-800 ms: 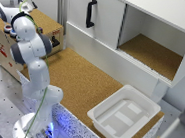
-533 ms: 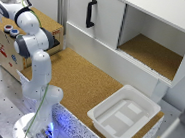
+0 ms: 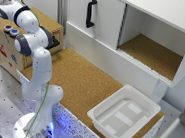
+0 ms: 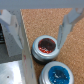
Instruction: Turn on the red led light
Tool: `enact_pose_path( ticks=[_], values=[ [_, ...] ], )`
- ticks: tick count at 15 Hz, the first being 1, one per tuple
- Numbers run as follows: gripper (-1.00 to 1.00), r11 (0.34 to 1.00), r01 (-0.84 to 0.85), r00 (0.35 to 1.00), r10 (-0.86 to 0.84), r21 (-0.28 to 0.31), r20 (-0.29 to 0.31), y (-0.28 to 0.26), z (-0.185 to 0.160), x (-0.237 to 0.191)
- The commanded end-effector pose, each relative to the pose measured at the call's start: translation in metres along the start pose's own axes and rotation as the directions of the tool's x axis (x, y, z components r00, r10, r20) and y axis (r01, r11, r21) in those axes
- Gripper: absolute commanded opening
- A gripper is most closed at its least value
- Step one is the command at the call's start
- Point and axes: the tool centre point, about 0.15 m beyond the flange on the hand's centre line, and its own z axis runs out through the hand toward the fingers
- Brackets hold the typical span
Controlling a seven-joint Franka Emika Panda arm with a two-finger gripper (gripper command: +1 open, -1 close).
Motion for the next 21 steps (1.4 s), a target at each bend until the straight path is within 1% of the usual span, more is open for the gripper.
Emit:
enact_pose_path(
  ticks=[1,3,5,8,9,11,13,14,15,17,18,19,20,21],
  values=[
    [-1.00,1.000,-0.025,0.999,0.025,0.005,0.048,0.010,0.025,0.044],
    [-1.00,1.000,-0.030,0.999,0.030,0.009,0.013,0.015,0.031,0.052],
    [-1.00,1.000,-0.024,1.000,0.024,0.016,0.006,0.018,0.037,0.059],
    [-1.00,0.999,-0.029,0.999,0.028,0.023,0.026,0.020,0.048,0.058],
    [-1.00,0.999,-0.039,0.999,0.039,0.015,0.033,0.020,0.051,0.056],
    [-1.00,0.999,-0.040,0.998,0.039,0.024,0.044,0.020,0.063,0.056],
    [-1.00,0.999,-0.023,0.998,0.020,0.048,0.060,0.013,0.077,0.059],
    [-1.00,0.999,-0.014,0.998,0.011,0.053,0.056,0.008,0.076,0.060],
    [-1.00,0.999,-0.018,0.999,0.016,0.051,0.039,0.006,0.064,0.059],
    [-1.00,0.999,-0.014,1.000,0.013,-0.044,-0.007,0.005,0.007,0.057],
    [-1.00,0.997,-0.002,1.000,0.001,-0.074,-0.016,0.005,-0.016,0.054],
    [-1.00,0.996,0.009,1.000,-0.009,-0.083,-0.010,0.008,-0.029,0.053],
    [1.00,0.995,0.001,1.000,-0.003,-0.100,-0.017,0.012,-0.036,0.051],
    [1.00,0.995,-0.003,1.000,0.002,-0.098,-0.013,0.016,-0.035,0.050]
  ],
)
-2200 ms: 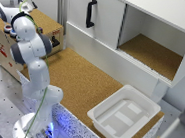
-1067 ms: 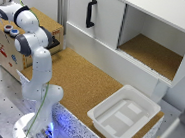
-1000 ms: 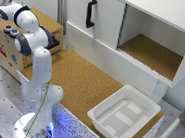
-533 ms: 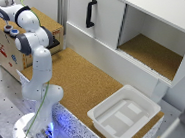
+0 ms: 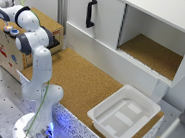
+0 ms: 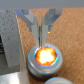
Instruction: Turn on the red led light
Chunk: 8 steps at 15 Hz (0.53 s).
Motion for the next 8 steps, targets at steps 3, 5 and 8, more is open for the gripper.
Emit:
enact_pose_path(
  ticks=[3,5,8],
  values=[
    [1.00,0.996,-0.022,0.998,0.028,-0.085,0.063,0.020,-0.046,0.016],
    [1.00,0.996,-0.032,0.999,0.035,-0.079,0.035,0.025,-0.044,0.019],
    [1.00,0.997,-0.035,0.999,0.038,-0.073,0.029,0.033,-0.039,0.017]
  ],
)
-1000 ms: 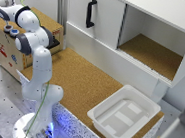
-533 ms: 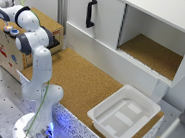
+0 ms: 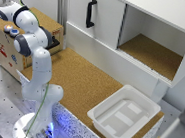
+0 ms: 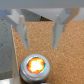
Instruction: Turn on the red led light
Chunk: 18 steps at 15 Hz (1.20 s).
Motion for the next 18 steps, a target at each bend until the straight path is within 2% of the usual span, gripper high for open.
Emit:
enact_pose_path(
  ticks=[1,7,8,11,13,18],
  values=[
    [1.00,1.000,-0.012,0.998,0.013,-0.010,0.063,0.014,0.002,0.019],
    [1.00,0.995,-0.096,0.995,0.095,0.030,0.038,0.037,0.008,-0.016],
    [1.00,0.992,-0.119,0.992,0.117,0.029,0.055,0.044,0.010,-0.023],
    [1.00,0.993,-0.116,0.992,0.114,0.019,0.053,0.070,0.014,-0.045],
    [1.00,0.995,-0.089,0.996,0.088,0.048,0.025,0.092,0.017,-0.060],
    [1.00,0.995,0.049,0.999,-0.050,0.090,0.011,0.134,0.040,-0.100]
  ],
)
